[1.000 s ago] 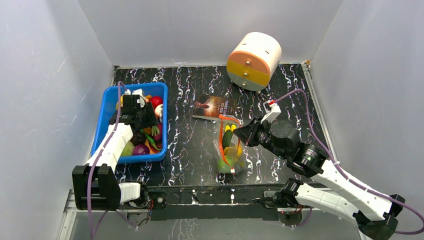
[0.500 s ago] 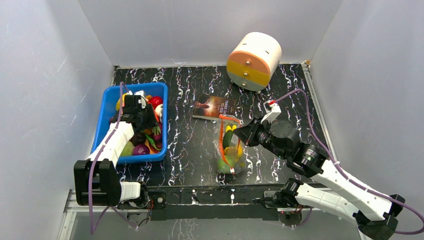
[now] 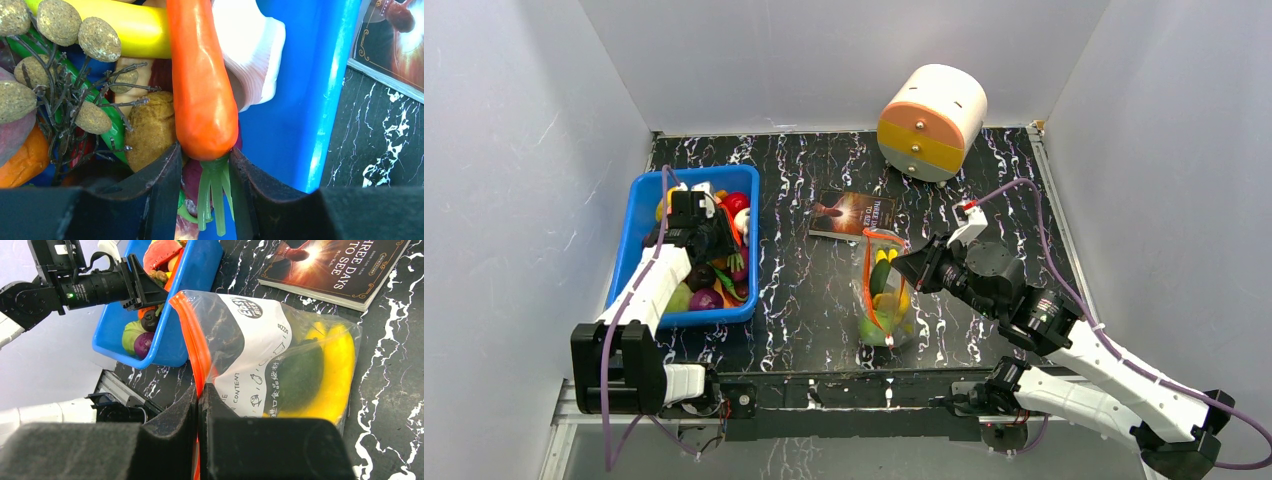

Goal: Place the food in the zip-top bag and seal the zipper
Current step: Pick up the fake vegetable from the bin, then place the fake vegetable in the zipper food storage bag.

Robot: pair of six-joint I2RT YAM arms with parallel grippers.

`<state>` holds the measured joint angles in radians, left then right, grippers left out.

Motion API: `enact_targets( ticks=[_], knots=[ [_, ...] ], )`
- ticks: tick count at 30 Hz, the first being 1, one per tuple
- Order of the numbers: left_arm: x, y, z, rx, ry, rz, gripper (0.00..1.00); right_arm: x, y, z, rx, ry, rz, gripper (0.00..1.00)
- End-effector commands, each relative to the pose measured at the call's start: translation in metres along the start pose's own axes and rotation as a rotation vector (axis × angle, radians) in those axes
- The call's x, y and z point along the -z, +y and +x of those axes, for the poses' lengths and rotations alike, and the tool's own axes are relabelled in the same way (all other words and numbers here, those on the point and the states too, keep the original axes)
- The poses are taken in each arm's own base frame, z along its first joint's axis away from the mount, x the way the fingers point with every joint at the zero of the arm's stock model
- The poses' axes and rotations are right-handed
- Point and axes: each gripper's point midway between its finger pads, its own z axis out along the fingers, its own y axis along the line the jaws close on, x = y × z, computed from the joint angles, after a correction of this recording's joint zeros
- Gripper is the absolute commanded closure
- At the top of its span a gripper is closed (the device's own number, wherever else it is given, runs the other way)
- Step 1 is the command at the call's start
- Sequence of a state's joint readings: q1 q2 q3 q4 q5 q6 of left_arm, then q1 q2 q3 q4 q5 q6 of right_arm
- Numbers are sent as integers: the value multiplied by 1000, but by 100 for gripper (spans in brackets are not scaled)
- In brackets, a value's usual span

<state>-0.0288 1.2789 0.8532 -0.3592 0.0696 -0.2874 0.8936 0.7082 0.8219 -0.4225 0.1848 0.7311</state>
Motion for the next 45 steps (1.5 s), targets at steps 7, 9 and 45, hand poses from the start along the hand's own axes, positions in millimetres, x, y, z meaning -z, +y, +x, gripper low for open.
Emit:
enact_targets(
  ticks=[7, 9, 45],
  knots=[
    [32, -8, -13, -11, -62, 35, 81, 3, 13, -22, -2, -81, -41, 100],
    [37, -8, -15, -13, -73, 35, 83, 2, 13, -23, -3, -81, -41, 100],
    [202, -157, 36, -281, 52, 939, 92, -1, -28, -78, 524, -106, 306, 100]
  ],
)
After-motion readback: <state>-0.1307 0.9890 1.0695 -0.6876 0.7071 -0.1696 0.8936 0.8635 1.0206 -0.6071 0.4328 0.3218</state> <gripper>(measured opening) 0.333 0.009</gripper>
